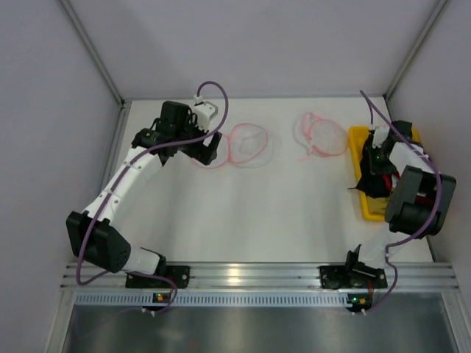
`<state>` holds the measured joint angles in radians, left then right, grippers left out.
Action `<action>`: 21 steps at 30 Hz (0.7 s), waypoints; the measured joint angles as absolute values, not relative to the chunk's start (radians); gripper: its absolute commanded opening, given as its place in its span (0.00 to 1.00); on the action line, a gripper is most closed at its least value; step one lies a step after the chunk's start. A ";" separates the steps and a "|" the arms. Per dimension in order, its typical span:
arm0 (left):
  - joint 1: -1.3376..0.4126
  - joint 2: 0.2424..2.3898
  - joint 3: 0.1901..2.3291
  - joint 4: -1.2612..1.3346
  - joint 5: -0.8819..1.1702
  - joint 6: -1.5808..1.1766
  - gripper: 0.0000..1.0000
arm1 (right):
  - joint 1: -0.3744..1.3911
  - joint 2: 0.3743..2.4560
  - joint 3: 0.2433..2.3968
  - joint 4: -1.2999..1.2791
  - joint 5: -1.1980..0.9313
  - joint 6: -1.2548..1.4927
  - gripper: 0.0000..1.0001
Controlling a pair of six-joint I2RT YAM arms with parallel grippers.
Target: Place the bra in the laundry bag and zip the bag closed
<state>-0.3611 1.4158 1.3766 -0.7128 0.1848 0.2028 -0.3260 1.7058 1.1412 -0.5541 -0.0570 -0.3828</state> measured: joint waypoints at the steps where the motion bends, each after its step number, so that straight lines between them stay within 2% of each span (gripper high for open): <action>1: -0.361 1.416 1.377 -0.713 0.185 0.201 0.98 | -0.326 1.689 1.143 -0.569 -0.065 -0.386 0.00; 12: -0.358 1.414 1.377 -0.714 0.208 0.128 0.98 | -0.339 1.397 1.332 -0.743 -0.301 -0.420 0.00; 21: -0.304 1.390 1.421 -0.722 0.289 0.047 0.98 | -0.327 1.327 1.509 -0.961 -0.616 -0.447 0.00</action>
<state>-0.3042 1.3903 1.4208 -0.7216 0.2893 0.0467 -0.3267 1.3270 1.5085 -0.9611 -0.6163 -0.4473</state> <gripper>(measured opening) 0.983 0.008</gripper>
